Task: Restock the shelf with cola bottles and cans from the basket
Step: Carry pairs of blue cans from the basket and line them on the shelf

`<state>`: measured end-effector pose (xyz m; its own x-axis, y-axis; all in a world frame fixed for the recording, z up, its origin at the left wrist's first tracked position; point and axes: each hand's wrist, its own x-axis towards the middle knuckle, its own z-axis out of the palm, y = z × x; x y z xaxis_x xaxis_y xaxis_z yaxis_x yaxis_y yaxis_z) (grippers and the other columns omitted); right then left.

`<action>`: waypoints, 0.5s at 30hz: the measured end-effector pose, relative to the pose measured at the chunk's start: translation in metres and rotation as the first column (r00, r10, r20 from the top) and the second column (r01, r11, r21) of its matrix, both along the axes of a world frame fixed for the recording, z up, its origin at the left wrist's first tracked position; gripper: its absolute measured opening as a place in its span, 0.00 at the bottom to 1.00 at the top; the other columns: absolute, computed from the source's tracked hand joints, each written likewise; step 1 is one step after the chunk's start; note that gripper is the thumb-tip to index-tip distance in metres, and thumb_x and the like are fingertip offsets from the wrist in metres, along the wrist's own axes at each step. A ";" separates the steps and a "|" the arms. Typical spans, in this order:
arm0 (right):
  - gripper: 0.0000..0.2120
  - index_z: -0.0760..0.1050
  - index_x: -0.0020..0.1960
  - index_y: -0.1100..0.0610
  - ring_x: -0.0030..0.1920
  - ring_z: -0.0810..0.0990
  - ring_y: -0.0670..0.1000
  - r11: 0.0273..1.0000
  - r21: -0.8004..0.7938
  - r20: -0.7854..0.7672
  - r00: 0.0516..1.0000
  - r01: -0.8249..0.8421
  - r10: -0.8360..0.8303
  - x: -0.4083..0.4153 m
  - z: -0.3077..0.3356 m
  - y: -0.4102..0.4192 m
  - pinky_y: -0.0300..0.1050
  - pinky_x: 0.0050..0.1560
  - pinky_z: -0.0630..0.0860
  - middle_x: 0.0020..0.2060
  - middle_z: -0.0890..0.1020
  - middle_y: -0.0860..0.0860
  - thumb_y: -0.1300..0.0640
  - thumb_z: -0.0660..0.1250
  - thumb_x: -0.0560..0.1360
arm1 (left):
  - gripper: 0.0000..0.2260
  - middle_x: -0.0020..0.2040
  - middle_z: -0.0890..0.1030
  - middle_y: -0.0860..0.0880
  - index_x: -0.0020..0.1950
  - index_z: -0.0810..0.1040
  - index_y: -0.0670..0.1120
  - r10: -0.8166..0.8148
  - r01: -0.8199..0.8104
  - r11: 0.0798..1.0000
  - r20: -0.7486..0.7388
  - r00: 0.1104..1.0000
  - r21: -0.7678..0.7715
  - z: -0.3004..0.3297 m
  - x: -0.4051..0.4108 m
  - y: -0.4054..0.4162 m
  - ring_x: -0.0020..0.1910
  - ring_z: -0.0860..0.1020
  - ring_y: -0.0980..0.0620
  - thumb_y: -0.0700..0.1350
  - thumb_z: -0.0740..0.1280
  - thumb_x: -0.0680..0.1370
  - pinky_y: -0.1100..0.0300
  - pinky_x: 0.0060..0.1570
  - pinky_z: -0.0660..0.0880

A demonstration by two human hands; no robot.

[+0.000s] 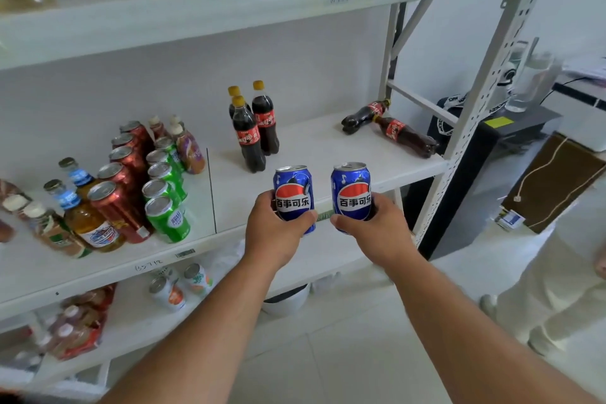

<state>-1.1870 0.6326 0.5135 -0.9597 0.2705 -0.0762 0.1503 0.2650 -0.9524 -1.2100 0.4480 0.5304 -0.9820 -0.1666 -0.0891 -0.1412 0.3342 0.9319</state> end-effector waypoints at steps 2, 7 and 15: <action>0.25 0.78 0.62 0.49 0.51 0.85 0.45 1.000 0.006 0.006 1.000 -0.005 0.005 -0.015 -0.002 0.001 0.47 0.54 0.84 0.50 0.86 0.43 0.51 0.83 0.68 | 0.27 0.52 0.79 0.59 0.65 0.73 0.54 0.000 0.000 1.000 -0.001 1.000 0.006 -0.002 -0.014 0.001 0.48 0.79 0.64 0.45 0.82 0.71 0.65 0.44 0.76; 0.24 0.76 0.60 0.47 0.51 0.84 0.45 0.999 0.043 0.017 1.000 -0.021 0.020 -0.055 -0.003 0.000 0.44 0.52 0.82 0.50 0.84 0.42 0.50 0.82 0.68 | 0.30 0.58 0.80 0.55 0.69 0.73 0.52 -0.002 0.002 0.999 -0.004 1.000 0.037 -0.012 -0.055 -0.003 0.50 0.81 0.59 0.45 0.82 0.71 0.64 0.47 0.77; 0.24 0.76 0.59 0.47 0.49 0.84 0.43 0.999 0.035 0.035 0.999 -0.014 0.012 -0.101 -0.005 0.002 0.42 0.51 0.82 0.49 0.84 0.42 0.52 0.83 0.69 | 0.28 0.56 0.80 0.57 0.66 0.73 0.55 -0.016 0.015 0.998 0.008 1.000 0.062 -0.022 -0.101 0.000 0.51 0.81 0.59 0.46 0.82 0.71 0.60 0.50 0.79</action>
<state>-1.2883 0.6343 0.5085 -0.9602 0.2611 -0.0997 0.1790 0.3006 -0.9368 -1.3112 0.4478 0.5080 -0.9835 -0.1454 -0.1075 -0.1449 0.2782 0.9495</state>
